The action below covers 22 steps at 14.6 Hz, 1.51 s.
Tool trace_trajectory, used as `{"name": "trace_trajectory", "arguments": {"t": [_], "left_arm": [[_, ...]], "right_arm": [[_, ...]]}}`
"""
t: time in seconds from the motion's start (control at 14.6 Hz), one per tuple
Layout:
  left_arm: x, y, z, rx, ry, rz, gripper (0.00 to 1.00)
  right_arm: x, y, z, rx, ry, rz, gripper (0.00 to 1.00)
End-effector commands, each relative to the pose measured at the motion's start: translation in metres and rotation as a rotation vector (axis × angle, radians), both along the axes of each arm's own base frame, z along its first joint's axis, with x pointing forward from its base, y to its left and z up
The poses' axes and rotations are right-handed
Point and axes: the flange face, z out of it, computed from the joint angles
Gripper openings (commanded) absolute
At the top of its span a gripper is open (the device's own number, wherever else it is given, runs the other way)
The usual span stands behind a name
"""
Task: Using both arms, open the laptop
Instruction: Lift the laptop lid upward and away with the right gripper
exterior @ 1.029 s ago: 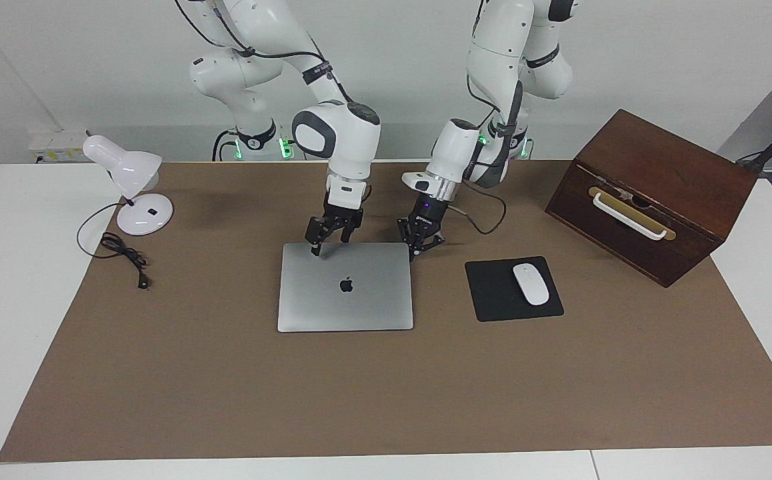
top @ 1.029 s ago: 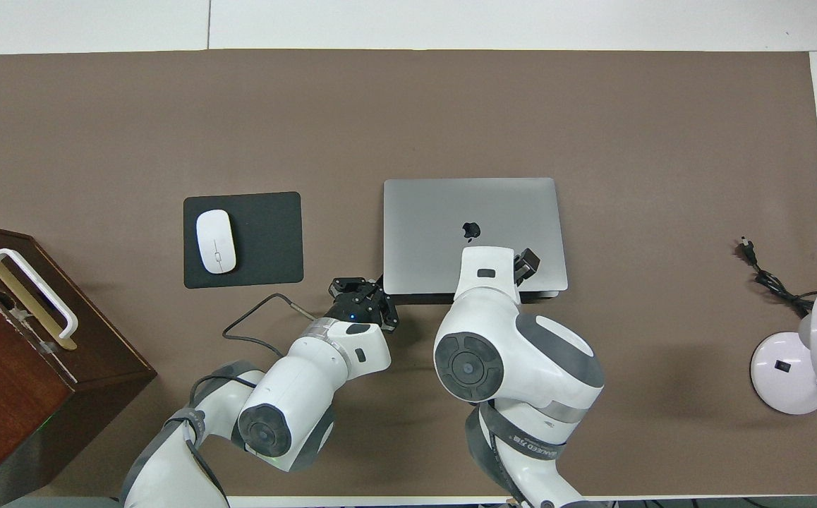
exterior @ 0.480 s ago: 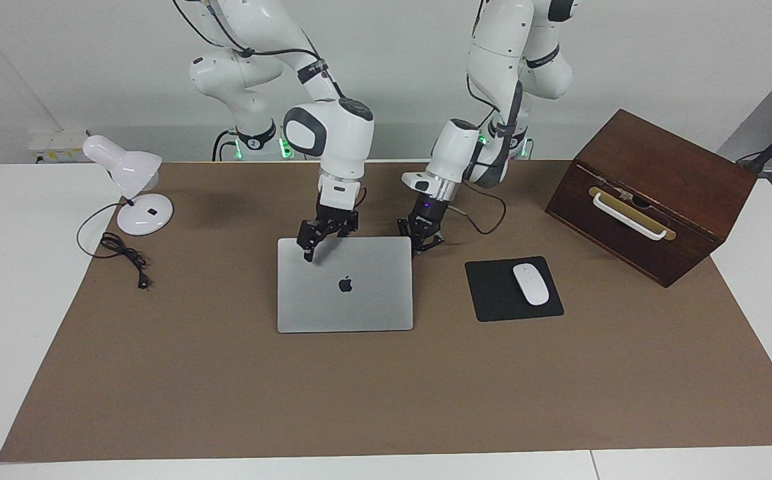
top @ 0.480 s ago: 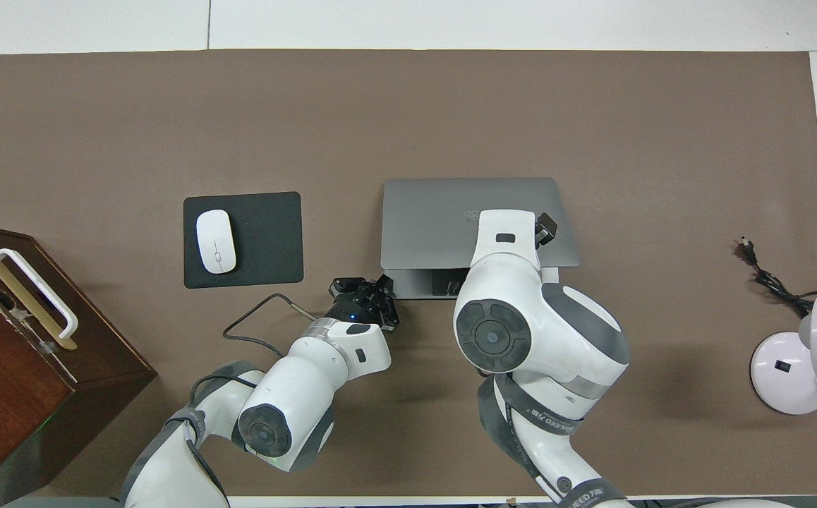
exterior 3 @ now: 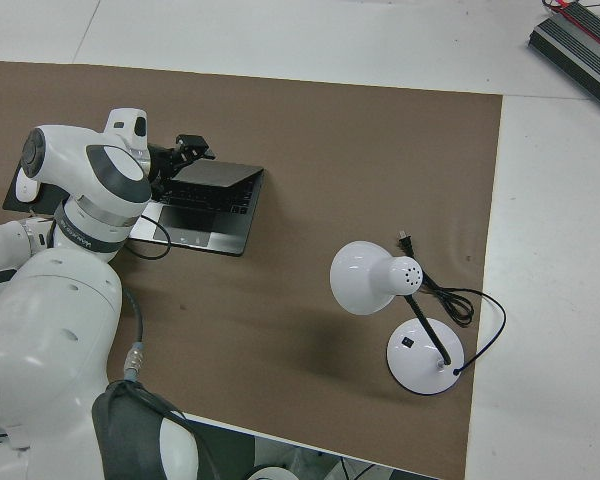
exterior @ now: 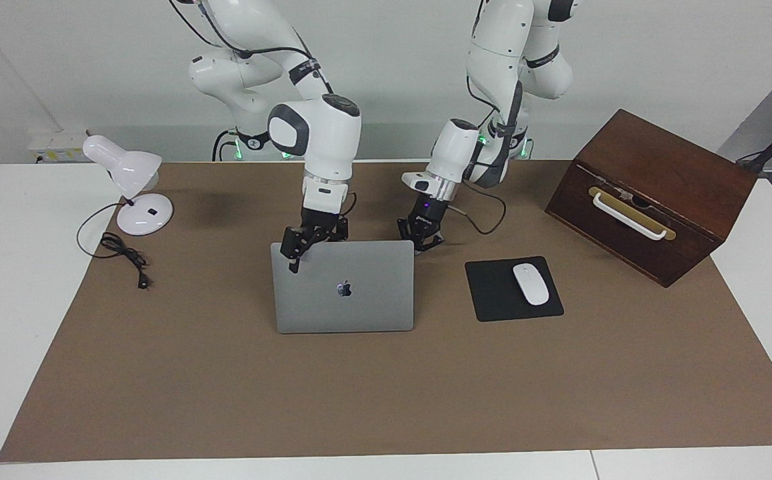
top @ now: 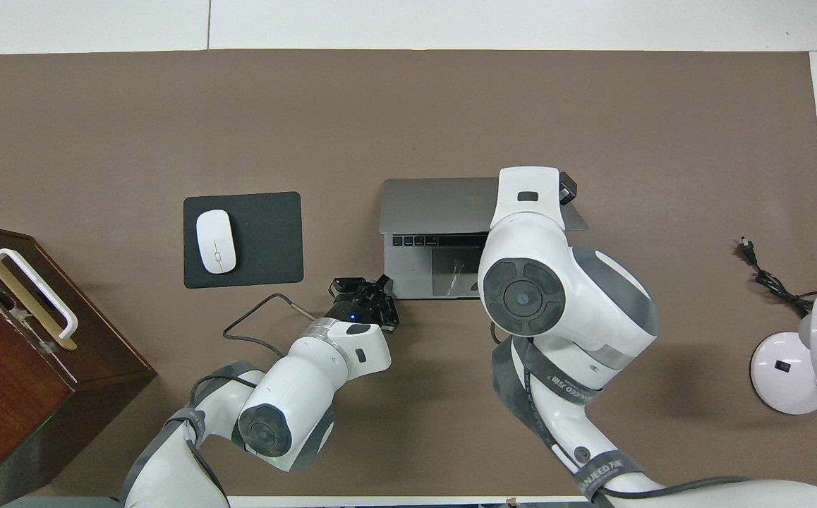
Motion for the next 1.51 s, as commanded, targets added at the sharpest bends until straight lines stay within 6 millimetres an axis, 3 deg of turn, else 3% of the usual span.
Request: {"name": "trace_trajectory", "arguments": {"t": [0.0,0.48,0.69,0.89,1.44], "left_arm": [[-0.015,-0.018,-0.029,0.03,0.037,-0.044,0.0],[-0.014,-0.018,-0.029,0.029,0.036,-0.044,0.0],[-0.014,-0.018,-0.029,0.029,0.036,-0.042,0.0],[-0.014,-0.018,-0.029,0.029,0.037,-0.042,0.0],[-0.015,-0.019,-0.031,0.031,0.039,-0.044,0.0]], "right_arm": [[0.02,0.0,0.003,-0.014,-0.008,0.0,1.0],[0.077,-0.04,0.049,0.125,0.036,-0.04,1.0],[0.083,-0.044,0.047,0.143,0.029,-0.047,1.0],[0.091,-0.061,0.043,0.142,0.028,-0.07,1.0],[0.102,-0.063,0.047,0.195,0.004,-0.084,1.0]]}}
